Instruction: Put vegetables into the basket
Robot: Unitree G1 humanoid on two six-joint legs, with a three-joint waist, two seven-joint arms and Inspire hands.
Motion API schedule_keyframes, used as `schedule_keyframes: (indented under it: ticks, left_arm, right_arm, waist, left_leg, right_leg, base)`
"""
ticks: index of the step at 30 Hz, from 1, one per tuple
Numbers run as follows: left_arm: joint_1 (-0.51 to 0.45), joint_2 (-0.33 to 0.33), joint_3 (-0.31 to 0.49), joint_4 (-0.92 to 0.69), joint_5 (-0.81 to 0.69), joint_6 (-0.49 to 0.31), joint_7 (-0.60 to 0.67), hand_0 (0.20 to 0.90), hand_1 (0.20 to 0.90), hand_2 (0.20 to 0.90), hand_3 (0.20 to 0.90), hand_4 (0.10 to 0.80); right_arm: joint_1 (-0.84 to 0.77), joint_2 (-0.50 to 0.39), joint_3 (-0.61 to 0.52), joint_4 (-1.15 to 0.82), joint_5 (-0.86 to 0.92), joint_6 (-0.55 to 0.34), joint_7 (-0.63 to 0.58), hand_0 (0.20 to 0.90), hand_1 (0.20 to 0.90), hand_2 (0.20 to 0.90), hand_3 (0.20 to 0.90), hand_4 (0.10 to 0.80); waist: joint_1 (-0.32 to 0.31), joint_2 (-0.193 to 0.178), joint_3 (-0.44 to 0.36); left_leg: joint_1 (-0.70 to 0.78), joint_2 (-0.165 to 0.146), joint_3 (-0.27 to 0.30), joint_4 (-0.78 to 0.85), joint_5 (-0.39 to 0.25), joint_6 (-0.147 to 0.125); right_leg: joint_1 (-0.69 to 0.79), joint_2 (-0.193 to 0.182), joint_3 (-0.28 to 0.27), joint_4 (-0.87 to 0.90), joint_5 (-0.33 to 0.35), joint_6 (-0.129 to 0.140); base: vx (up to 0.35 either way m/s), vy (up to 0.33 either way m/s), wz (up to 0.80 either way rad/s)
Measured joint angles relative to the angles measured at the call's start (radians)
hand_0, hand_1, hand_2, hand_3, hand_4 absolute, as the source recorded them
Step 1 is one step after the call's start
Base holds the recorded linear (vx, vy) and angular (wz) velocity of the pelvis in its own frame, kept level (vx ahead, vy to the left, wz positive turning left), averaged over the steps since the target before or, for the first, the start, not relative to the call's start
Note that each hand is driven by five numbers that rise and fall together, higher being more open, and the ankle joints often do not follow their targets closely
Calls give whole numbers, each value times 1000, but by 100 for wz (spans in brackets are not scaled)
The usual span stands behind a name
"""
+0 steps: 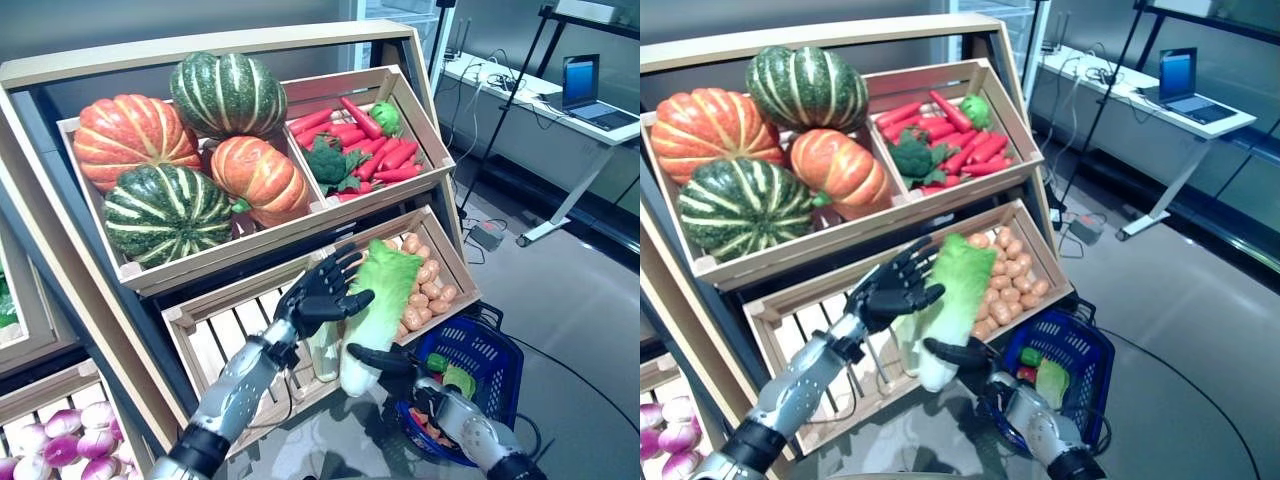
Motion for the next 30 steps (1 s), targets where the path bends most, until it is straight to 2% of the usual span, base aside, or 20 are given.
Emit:
schedule_keyframes:
  ticks: [3, 8, 13, 14, 16, 17, 18, 20, 22, 24, 25, 26, 28, 30]
  left_arm:
    - [63, -18, 92, 51, 0, -24, 1, 900, 900, 900, 900, 800]
    - [69, -19, 192, 115, 0, -61, 21, 900, 900, 900, 900, 800]
    - [71, -51, 200, 119, -1, -65, 36, 900, 900, 900, 900, 800]
    - [73, -63, 200, 119, -1, -65, 36, 900, 900, 900, 900, 800]
    - [72, -73, 200, 121, -1, -67, 35, 900, 900, 900, 900, 800]
    - [72, -85, 199, 132, -1, -69, 33, 900, 900, 900, 900, 800]
    - [72, -101, 198, 153, -1, -75, 31, 900, 900, 900, 900, 800]
    - [70, -113, 164, 173, -1, -85, 32, 900, 900, 900, 900, 800]
    - [68, -113, 141, 173, -1, -90, 37, 900, 900, 900, 900, 800]
    - [61, -111, 140, 181, 3, -91, 63, 900, 900, 900, 900, 800]
    - [54, -106, 140, 181, 4, -95, 69, 900, 900, 900, 900, 800]
    - [46, -94, 143, 182, 5, -106, 81, 900, 900, 900, 900, 800]
    - [45, -59, 146, 198, 5, -108, 108, 900, 900, 900, 900, 800]
    - [32, -28, 146, 225, 4, -108, 128, 900, 900, 900, 900, 800]
  right_arm:
    - [20, -7, -82, 64, -30, -9, -26, 300, 300, 300, 300, 400]
    - [62, -37, -151, 148, -30, -44, -41, 300, 300, 300, 300, 400]
    - [79, -34, -170, 152, -29, -82, -97, 300, 300, 300, 300, 400]
    - [76, -30, -170, 152, -30, -91, -107, 300, 300, 300, 300, 400]
    - [59, -8, -170, 161, -30, -119, -122, 300, 300, 300, 300, 400]
    - [51, -2, -170, 173, -30, -144, -134, 300, 300, 300, 300, 400]
    - [46, -5, -172, 183, -30, -158, -144, 300, 300, 300, 300, 400]
    - [40, -35, -178, 184, -29, -195, -179, 300, 300, 300, 300, 400]
    - [28, -49, -207, 184, -29, -205, -217, 300, 300, 300, 300, 400]
    - [15, -52, -222, 209, -26, -232, -265, 300, 300, 300, 300, 400]
    - [6, -52, -228, 228, -26, -246, -272, 300, 300, 300, 300, 400]
    - [-7, -44, -245, 255, -27, -256, -275, 300, 300, 300, 300, 400]
    - [-30, -28, -252, 287, -27, -262, -285, 300, 300, 300, 300, 400]
    - [-59, -30, -252, 312, -28, -264, -285, 300, 300, 300, 300, 400]
  waist:
    - [-12, 0, 0]
    - [-22, 5, 1]
    - [-19, 22, 6]
    - [-13, 20, 12]
    - [-5, -9, 48]
    - [11, -11, 65]
    - [12, 0, 77]
    - [1, 42, 101]
    - [0, 66, 116]
    - [1, 67, 118]
    - [6, 69, 121]
    - [13, 56, 138]
    - [25, 35, 151]
    - [36, 27, 162]
  left_leg:
    - [0, 3, 11, 0, -2, 0]
    - [0, 6, 17, 0, -2, -1]
    - [7, 9, 42, 5, -3, -2]
    - [-8, 9, 44, 45, -18, -8]
    - [-98, 0, 34, 239, -49, -27]
    - [-138, -4, 31, 322, -57, -34]
    - [-152, 1, 22, 338, -68, -35]
    - [-132, 5, -32, 217, -63, -38]
    - [-118, -6, -50, 142, -60, -34]
    - [-94, -17, -47, 64, -10, 6]
    - [-88, -14, -41, 41, 16, 16]
    - [-75, -11, -13, 19, 40, 24]
    - [-63, -10, 17, 10, 46, 29]
    - [-68, -10, 43, 11, 44, 30]
  right_leg:
    - [-6, 1, 14, 0, 4, -2]
    - [-12, 2, 20, -4, 5, -3]
    - [-8, 6, 40, -4, 7, -4]
    - [-14, 6, 52, -4, 5, -8]
    - [-19, -11, 68, 6, 10, -25]
    - [-13, -20, 80, 5, 21, -32]
    - [-1, -17, 80, 1, 26, -36]
    - [-7, 2, 76, 7, 25, -38]
    - [-27, 4, 80, 10, 24, -28]
    - [-59, -6, 70, 33, 24, -21]
    - [-75, -9, 61, 61, 12, -10]
    - [-102, -19, 25, 115, -5, 2]
    - [-127, -34, -22, 152, -22, -6]
    - [-123, -46, -51, 119, -10, -5]
  base:
    - [9, -49, -14]
    - [22, -74, -4]
    - [36, -93, -9]
    - [-101, -46, -19]
    - [-67, 77, -22]
    - [1, 206, -26]
    - [21, 241, -13]
    - [90, 232, 5]
    - [125, 203, -10]
    - [104, 130, -19]
    - [60, 48, -27]
    - [29, 15, -37]
    - [-39, -94, -46]
    - [-6, -170, -42]
